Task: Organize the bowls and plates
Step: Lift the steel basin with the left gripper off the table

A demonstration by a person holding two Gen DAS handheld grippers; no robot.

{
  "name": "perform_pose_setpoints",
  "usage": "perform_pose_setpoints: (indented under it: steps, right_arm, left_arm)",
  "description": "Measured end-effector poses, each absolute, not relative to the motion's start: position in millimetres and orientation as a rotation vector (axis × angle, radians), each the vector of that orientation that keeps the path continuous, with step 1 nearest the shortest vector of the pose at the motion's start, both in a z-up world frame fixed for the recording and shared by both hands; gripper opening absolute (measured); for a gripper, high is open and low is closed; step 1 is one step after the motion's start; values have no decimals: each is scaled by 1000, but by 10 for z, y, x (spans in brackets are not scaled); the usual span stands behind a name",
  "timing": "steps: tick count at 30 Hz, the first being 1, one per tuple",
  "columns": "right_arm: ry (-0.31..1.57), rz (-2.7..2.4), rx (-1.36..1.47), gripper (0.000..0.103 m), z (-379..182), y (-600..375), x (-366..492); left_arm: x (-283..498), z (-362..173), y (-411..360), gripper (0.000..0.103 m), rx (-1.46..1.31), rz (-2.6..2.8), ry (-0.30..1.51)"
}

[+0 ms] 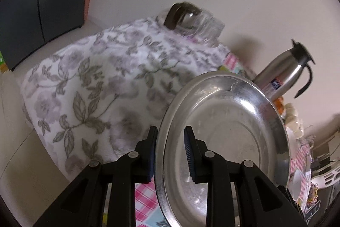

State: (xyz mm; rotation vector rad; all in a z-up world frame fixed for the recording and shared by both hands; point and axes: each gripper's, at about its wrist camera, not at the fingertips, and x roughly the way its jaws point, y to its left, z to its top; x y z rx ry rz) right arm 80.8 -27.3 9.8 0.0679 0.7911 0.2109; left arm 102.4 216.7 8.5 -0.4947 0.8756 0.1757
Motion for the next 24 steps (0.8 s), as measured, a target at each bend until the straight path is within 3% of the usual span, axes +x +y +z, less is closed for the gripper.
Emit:
perform_pose_setpoints:
  steps: [24]
  right_arm:
    - [604, 95, 103, 22, 938, -1269, 312]
  left_arm:
    - [874, 714, 993, 26, -419, -24, 759]
